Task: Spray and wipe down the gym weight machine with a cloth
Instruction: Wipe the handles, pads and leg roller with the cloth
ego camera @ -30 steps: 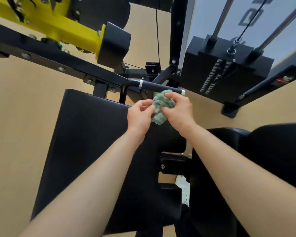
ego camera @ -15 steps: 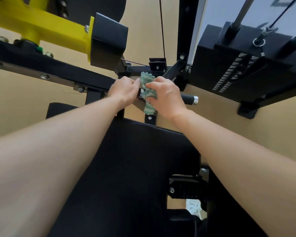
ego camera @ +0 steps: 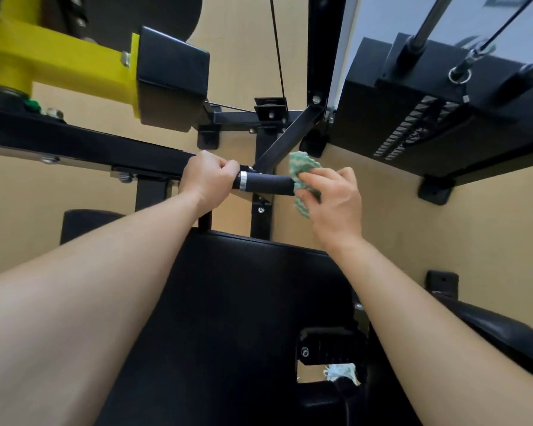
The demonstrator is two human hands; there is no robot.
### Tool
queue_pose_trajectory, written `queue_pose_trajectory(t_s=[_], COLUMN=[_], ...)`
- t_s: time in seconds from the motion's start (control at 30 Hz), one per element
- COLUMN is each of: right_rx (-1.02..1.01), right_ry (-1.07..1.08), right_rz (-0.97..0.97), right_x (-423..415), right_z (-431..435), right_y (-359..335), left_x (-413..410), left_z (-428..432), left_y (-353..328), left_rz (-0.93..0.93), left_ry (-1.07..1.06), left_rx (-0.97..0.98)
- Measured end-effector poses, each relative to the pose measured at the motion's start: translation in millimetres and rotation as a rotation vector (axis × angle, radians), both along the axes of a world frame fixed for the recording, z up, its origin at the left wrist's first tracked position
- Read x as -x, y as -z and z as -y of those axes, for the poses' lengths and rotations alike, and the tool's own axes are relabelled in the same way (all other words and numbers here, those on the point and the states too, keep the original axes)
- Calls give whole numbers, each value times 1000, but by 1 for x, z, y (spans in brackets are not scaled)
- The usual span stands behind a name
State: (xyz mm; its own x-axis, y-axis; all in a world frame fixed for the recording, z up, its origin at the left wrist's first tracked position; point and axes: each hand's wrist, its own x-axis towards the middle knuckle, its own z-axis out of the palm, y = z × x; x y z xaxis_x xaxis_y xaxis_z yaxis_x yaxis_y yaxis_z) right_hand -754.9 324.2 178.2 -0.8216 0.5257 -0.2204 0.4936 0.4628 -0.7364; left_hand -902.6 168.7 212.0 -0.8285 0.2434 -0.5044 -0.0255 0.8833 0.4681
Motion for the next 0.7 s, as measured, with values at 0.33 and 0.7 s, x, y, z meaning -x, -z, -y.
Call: queue_pose_trajectory(t_s=[0.33,0.7], right_rx=[-85,813], right_ry=[-346,797], right_rz=[-114,156], right_x=[27,-5], right_z=[38,-9], right_y=[-3,2], left_x=[4,3], left_z=[2,3], left_y=[2,2], left_rz=[69,42], left_ry=[-83,-75], left_rx=[-83,-84])
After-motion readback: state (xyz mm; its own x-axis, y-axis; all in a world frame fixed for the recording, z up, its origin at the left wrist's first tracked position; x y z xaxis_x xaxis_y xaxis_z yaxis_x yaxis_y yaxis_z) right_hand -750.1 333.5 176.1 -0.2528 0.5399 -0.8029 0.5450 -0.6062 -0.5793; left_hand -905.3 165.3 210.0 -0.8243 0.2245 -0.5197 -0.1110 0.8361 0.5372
